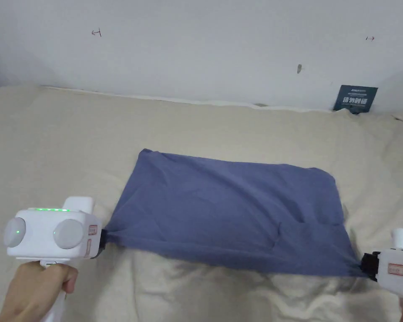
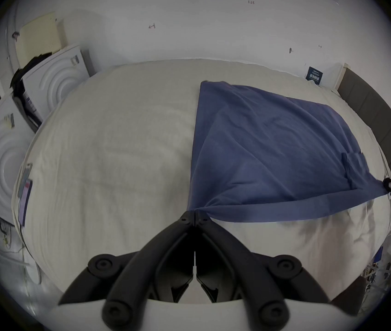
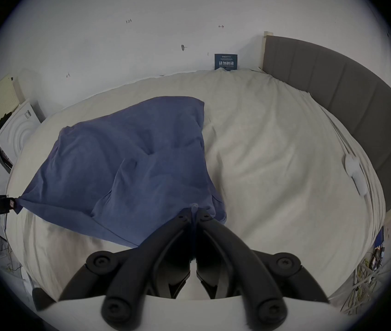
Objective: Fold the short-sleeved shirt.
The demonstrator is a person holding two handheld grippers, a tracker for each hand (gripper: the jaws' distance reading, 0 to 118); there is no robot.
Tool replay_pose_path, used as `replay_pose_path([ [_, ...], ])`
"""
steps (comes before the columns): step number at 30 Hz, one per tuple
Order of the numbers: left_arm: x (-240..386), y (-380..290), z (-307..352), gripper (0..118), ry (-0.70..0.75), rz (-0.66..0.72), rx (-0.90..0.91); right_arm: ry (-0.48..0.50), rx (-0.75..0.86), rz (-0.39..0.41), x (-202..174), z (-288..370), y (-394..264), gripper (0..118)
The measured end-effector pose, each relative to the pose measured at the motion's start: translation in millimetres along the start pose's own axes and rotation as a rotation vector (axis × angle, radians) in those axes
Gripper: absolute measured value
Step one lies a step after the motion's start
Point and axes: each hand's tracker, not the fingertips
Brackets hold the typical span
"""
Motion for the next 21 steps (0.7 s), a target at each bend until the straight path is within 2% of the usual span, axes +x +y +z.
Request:
replay_pose_path([
  [12,-10,-89,54,0,-0.026,0.036,-0.023,0.054,-0.021,-0.032,28,56,-80,4],
  [21,-19,-136,77,0,-0.055,0.065,-0.045,0.062,-0.042,-0.019,47,78,-116,4],
])
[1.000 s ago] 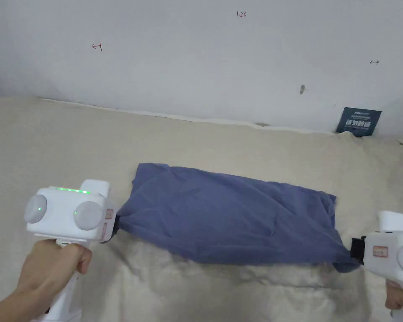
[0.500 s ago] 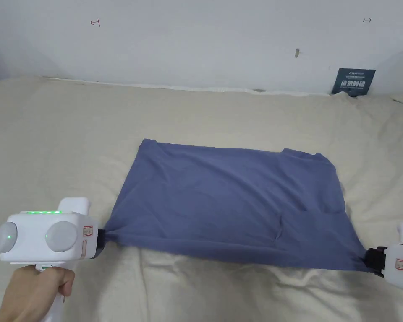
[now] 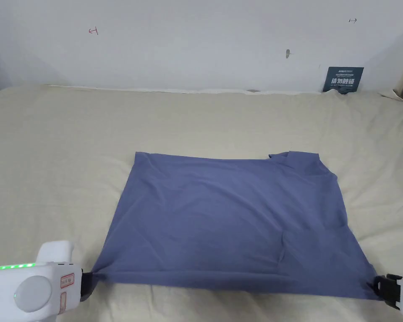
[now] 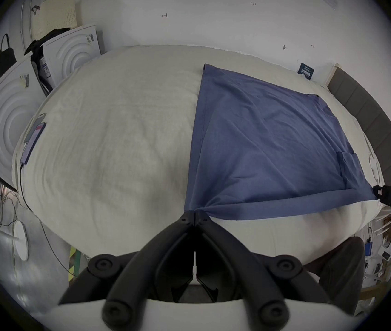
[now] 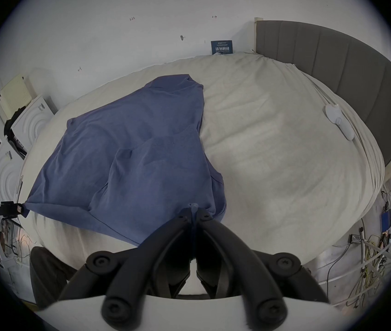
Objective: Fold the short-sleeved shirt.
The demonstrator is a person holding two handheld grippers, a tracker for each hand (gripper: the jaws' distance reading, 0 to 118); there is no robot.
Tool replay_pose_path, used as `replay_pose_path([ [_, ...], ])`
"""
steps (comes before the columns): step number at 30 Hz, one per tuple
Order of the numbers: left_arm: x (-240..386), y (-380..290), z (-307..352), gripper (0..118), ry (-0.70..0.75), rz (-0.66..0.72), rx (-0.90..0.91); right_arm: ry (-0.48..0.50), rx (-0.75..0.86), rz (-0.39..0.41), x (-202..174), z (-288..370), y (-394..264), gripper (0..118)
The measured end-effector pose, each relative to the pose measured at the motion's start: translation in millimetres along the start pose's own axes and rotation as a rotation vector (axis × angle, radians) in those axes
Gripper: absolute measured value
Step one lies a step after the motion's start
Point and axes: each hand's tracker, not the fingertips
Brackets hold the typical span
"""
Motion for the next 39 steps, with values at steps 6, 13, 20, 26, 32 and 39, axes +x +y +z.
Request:
replay_pose_path([
  [6,-2,-19,5,0,-0.009,0.006,-0.024,0.004,-0.032,-0.015,6,5,-20,4],
  [13,-4,-25,1,0,-0.006,0.009,-0.036,-0.004,-0.05,-0.011,5,0,-29,4],
  [20,-10,-24,7,118,0.024,0.03,-0.013,-0.073,-0.016,-0.004,12,9,-31,118],
  [26,-32,-28,27,115,0.069,0.02,0.025,-0.095,0.013,-0.066,19,36,-26,115],
  [32,-35,-31,36,0,0.066,0.043,0.055,-0.147,0.056,0.021,2,57,-38,0],
  [39,-30,-36,23,118,-0.113,0.018,-0.039,-0.095,0.006,-0.01,6,50,-41,0],
])
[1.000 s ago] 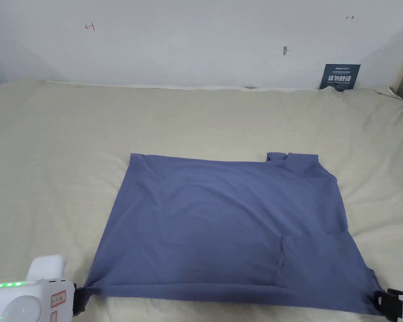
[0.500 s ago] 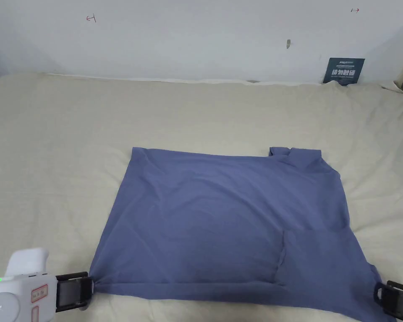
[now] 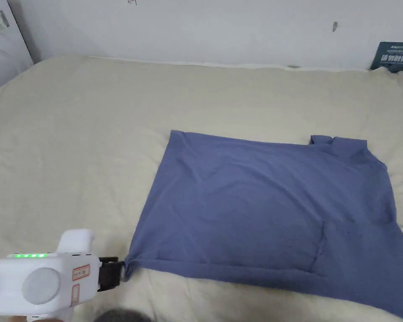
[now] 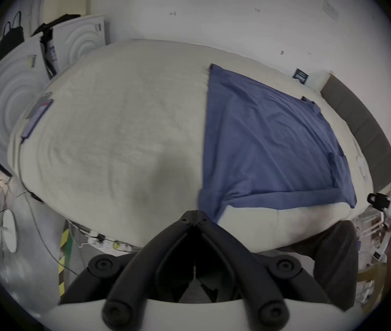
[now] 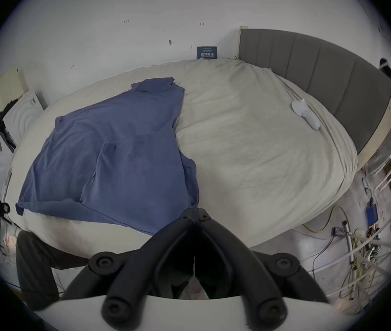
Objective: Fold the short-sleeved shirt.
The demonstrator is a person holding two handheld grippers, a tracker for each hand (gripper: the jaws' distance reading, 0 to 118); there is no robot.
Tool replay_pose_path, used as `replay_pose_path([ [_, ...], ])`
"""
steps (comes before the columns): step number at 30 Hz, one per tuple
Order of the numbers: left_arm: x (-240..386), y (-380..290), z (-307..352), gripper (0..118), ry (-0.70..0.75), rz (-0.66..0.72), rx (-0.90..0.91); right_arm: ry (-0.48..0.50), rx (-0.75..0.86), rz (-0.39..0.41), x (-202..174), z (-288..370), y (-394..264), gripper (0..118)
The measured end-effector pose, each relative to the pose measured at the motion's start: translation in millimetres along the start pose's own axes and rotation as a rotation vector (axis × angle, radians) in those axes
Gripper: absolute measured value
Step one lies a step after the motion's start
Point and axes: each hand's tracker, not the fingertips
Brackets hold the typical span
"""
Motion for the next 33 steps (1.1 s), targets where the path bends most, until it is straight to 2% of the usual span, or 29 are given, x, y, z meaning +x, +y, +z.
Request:
replay_pose_path([
  [1,-4,-4,-9,113,0.078,-0.029,-0.041,0.001,-0.001,0.004,-4,2,-1,0],
  [2,-2,-17,-14,113,0.062,-0.002,0.021,-0.003,-0.002,0.006,-6,2,-2,0],
  [3,-10,-15,-29,112,0.042,-0.104,-0.006,-0.001,-0.01,0.016,-7,1,-1,0],
  [6,-30,-40,-43,112,0.062,-0.07,-0.006,0.008,-0.006,0.033,-8,1,-4,0],
  [7,-16,-3,-56,111,0.093,-0.075,0.014,0.004,-0.006,0.041,-9,-1,-5,0],
  [8,-19,-1,-60,106,0.11,-0.076,0.017,-0.002,-0.007,0.054,-10,-3,-4,0],
  [9,-24,-2,-59,85,0.087,-0.061,0.041,-0.008,-0.005,0.075,-12,-4,-5,0],
  [10,-28,-1,-60,38,0.075,-0.042,0.049,-0.006,-0.005,0.088,-13,-5,-5,1],
  [11,14,6,-24,0,0.098,-0.055,0.038,0.004,0.003,0.109,-13,-7,-5,5],
  [12,23,7,-19,0,0.135,-0.076,0.029,-0.005,0.017,0.124,-13,-8,-5,33],
  [13,31,7,-16,0,0.15,-0.1,0.006,0.004,0.002,0.126,-8,-19,-5,79],
  [14,39,2,-9,0,0.131,-0.095,0.018,0.027,-0.032,0.131,-2,-28,-3,118],
  [15,11,8,-29,0,0.052,-0.033,-0.042,0.051,0.009,0.096,3,-24,-1,115],
  [16,3,11,-33,0,0.059,-0.029,-0.038,0.035,-0.015,0.108,9,-25,4,116],
  [17,0,13,-32,0,0.056,-0.022,-0.036,0.032,-0.059,0.106,-6,-26,-1,116],
  [22,13,11,-28,0,0.1,-0.047,-0.016,0.027,-0.091,0.136,-8,-48,-4,116],
  [24,10,13,-30,0,0.105,-0.043,-0.024,0.03,-0.107,0.156,-7,-59,-5,111],
  [25,8,14,-30,0,0.106,-0.03,-0.026,0.028,-0.111,0.166,-10,-60,-9,104],
  [29,11,15,-27,0,0.102,-0.013,-0.027,0.027,-0.102,0.186,-7,-61,-13,19],
  [30,11,14,-26,0,0.104,-0.015,-0.024,0.036,-0.092,0.174,-7,-60,-16,12],
  [33,10,15,-26,0,0.106,-0.01,-0.024,0.047,-0.074,0.128,-3,-54,-15,6],
])
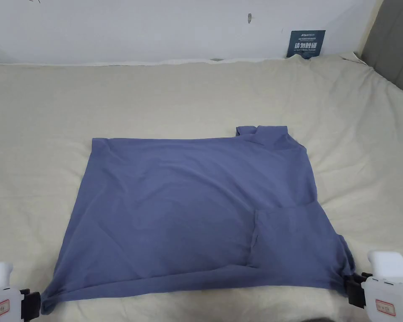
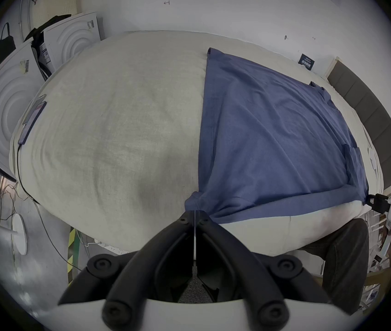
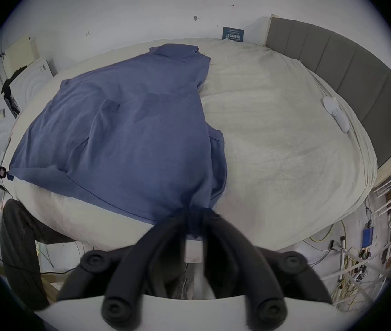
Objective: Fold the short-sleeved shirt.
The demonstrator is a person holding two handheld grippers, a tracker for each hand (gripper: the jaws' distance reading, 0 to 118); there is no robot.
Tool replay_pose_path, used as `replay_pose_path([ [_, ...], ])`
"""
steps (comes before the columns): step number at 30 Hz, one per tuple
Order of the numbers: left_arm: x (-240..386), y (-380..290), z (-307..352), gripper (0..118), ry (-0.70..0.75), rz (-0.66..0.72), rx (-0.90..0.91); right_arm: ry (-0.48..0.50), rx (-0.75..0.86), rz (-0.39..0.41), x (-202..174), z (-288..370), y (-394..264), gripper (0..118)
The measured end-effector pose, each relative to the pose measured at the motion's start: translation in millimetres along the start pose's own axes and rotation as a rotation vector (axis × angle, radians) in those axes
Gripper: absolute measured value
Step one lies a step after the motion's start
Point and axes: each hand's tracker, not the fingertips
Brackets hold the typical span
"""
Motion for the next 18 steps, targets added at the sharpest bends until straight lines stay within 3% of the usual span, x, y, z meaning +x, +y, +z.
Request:
replay_pose_path([
  [3,-2,1,0,0,0.005,0.007,0.003,0.016,0.006,-0.029,4,7,2,6],
  [8,-4,4,3,0,0.001,0.012,0.018,0.009,0.027,0.003,-2,18,9,5],
  [18,-7,-3,2,0,-0.021,0.022,0.004,0.013,0.025,-0.014,-2,17,11,5],
])
